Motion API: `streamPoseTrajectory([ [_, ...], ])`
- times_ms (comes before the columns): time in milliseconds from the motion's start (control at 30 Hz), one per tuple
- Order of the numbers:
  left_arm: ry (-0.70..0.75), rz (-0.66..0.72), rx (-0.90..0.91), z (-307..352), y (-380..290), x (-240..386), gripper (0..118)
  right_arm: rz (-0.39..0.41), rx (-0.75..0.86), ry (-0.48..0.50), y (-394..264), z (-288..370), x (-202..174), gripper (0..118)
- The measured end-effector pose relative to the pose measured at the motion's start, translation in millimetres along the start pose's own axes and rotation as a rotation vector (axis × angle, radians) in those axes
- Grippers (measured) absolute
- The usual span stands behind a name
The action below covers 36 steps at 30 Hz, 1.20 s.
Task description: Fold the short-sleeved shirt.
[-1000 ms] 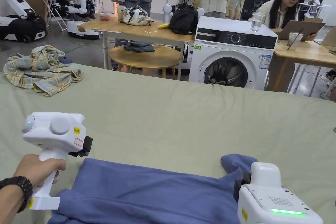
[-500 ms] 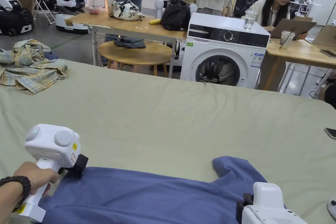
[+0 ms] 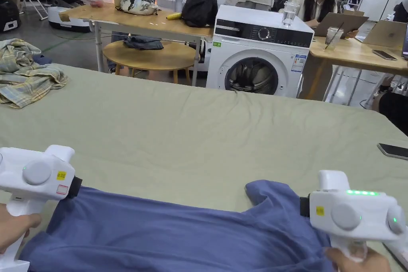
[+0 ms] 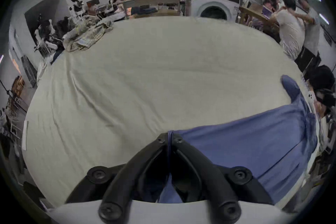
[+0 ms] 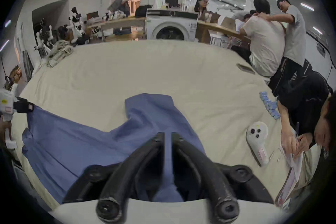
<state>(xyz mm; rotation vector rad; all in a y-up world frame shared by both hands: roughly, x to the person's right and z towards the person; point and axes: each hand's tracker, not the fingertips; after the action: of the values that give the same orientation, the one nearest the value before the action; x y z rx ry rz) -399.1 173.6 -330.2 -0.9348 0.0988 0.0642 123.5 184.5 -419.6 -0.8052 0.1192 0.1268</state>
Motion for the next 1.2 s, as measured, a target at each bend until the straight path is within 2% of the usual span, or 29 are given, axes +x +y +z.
streamPoseTrajectory([
  [67,-0.003,0.0,0.005,3,-1,-1,0,0.003,-0.076,-0.005,14,-27,12,50],
  [100,0.0,0.002,0.01,4,-2,0,0,0.001,-0.111,0.013,17,-34,15,61],
  [167,-0.003,0.006,0.015,0,-2,-3,0,0.017,-0.164,-0.041,22,-55,20,60],
  [300,-0.005,0.015,0.02,-1,-5,-1,0,-0.031,-0.24,0.039,22,-90,34,60],
  [367,-0.005,0.022,0.021,-2,-6,-2,0,-0.006,-0.26,0.017,20,-106,33,60],
  [433,-0.01,0.024,0.02,-3,-8,-1,0,0.012,-0.275,0.047,17,-118,34,60],
  [500,-0.011,0.028,0.017,-4,-9,-2,0,0.008,-0.29,0.048,14,-124,31,58],
  [567,-0.008,0.034,0.016,-1,-10,-1,0,0.003,-0.281,0.05,14,-121,32,51],
  [600,-0.007,0.035,0.019,-1,-9,-2,0,0.001,-0.28,0.05,15,-121,32,37],
  [633,-0.007,0.035,0.022,-1,-9,-2,0,-0.002,-0.275,0.048,15,-120,31,16],
  [667,-0.008,0.036,0.023,-2,-8,-5,0,0.004,-0.266,0.049,15,-117,32,0],
  [733,-0.011,0.036,0.031,-1,-8,-7,0,0.036,-0.237,0.047,15,-110,35,0],
  [800,-0.01,0.036,0.035,5,-10,-5,0,-0.024,-0.239,0.086,12,-99,40,0],
  [867,-0.014,0.039,0.049,11,-11,-6,0,-0.047,-0.196,0.123,8,-81,41,0],
  [967,-0.018,0.042,0.063,14,-13,-16,0,-0.034,-0.143,0.106,3,-50,43,0],
  [1033,-0.024,0.049,0.074,20,-18,-19,0,-0.043,-0.112,0.13,-2,-25,42,0],
  [1167,-0.03,0.044,0.088,41,-34,-15,0,0.006,-0.048,0.088,-16,22,37,0],
  [1200,-0.033,0.044,0.094,49,-39,-13,0,-0.003,-0.043,0.086,-20,34,38,0],
])
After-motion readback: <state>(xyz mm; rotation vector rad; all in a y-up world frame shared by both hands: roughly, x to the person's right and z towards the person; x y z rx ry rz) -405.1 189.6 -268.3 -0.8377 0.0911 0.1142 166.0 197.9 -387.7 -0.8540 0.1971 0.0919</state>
